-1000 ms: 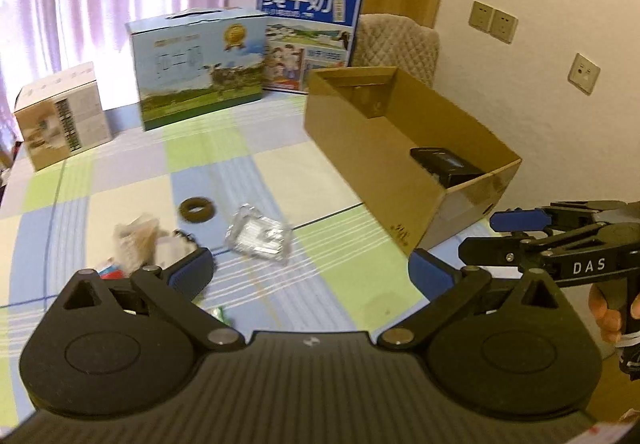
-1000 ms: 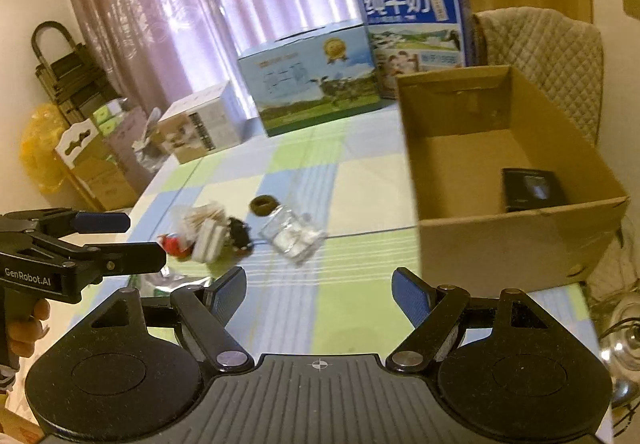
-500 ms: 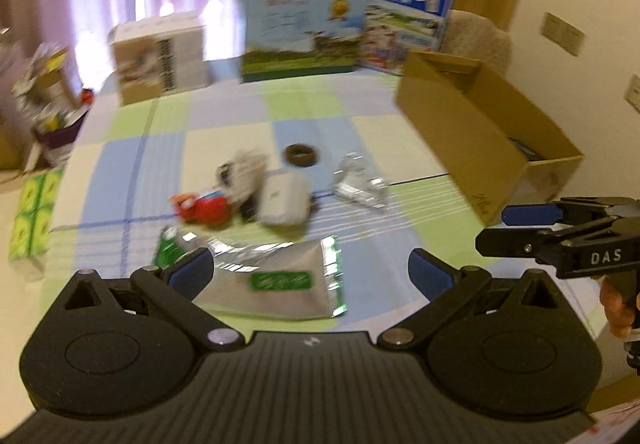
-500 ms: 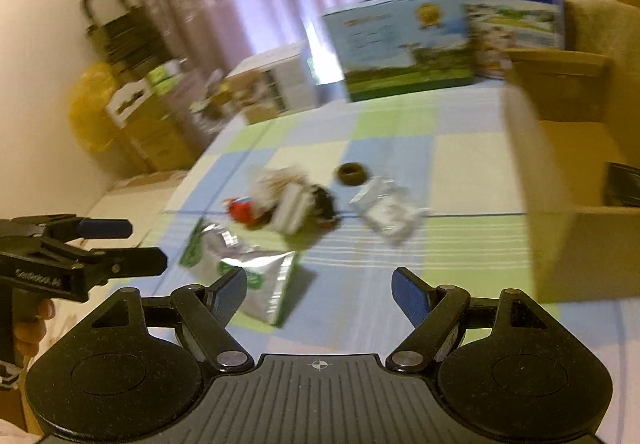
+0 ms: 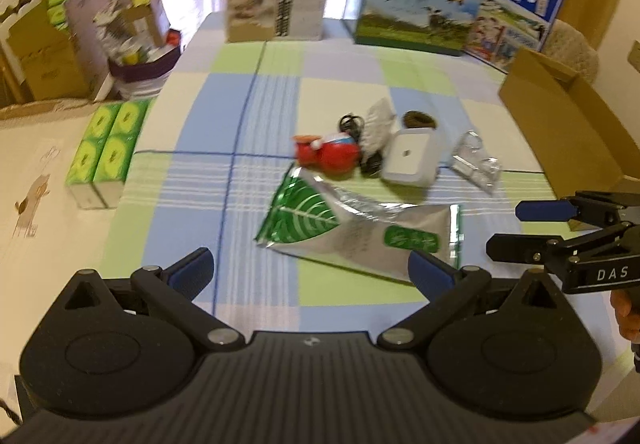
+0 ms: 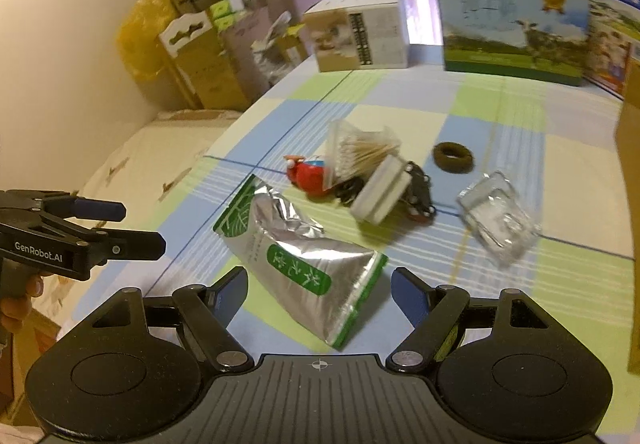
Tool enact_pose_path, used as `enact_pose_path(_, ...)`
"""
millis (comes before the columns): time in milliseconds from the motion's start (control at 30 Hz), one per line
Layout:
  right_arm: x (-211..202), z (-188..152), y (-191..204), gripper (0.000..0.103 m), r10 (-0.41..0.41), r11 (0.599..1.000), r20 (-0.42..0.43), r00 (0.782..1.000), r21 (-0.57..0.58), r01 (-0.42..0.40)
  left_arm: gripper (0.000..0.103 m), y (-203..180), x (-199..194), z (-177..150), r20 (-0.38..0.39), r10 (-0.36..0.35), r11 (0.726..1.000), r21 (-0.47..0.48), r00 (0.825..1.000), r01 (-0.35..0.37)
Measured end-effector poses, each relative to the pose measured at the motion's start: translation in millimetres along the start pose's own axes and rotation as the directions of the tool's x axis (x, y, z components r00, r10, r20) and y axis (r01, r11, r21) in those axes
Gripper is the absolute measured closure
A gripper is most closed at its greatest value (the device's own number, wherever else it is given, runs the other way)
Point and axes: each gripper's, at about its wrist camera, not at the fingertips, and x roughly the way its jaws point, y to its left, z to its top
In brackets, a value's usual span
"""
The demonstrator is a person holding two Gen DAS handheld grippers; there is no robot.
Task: Organize objects
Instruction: 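Withdraw both grippers from the cardboard box back over the table items, then grasp the silver-green foil tea pouch with the right gripper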
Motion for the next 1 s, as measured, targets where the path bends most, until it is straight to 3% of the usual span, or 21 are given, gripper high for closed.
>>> enact_pose_path(733, 100.8, 17.5, 23.5, 0.027, 0.014, 0.972, -0.137, 0.99, -0.231, -0.046, 0.001, 45.2, 35.2, -8.2, -0.089, 0.062, 0.994, -0.085, 0.994, -0.07)
enact_pose_path(800, 103.8, 13.2, 27.1, 0.046, -0.011, 0.958, -0.153, 0.988, -0.285, -0.034, 0.001, 46.8, 35.2, -9.6, -0.094, 0.065, 0.993, -0.089, 0.993, -0.074)
enact_pose_path(900, 103.9, 0.7, 26.6, 0.048, 0.006, 0.949, -0.2, 0.98, -0.307, -0.069, 0.001, 47.4, 34.2, -11.1, -0.096, 0.064, 0.993, -0.09, 0.993, -0.072)
enact_pose_path(1000, 92.8, -15.1, 27.7, 0.049, 0.012, 0.941, -0.193, 0.981, -0.329, -0.076, 0.001, 45.5, 32.4, -11.8, -0.095, 0.059, 0.994, -0.082, 0.994, -0.067)
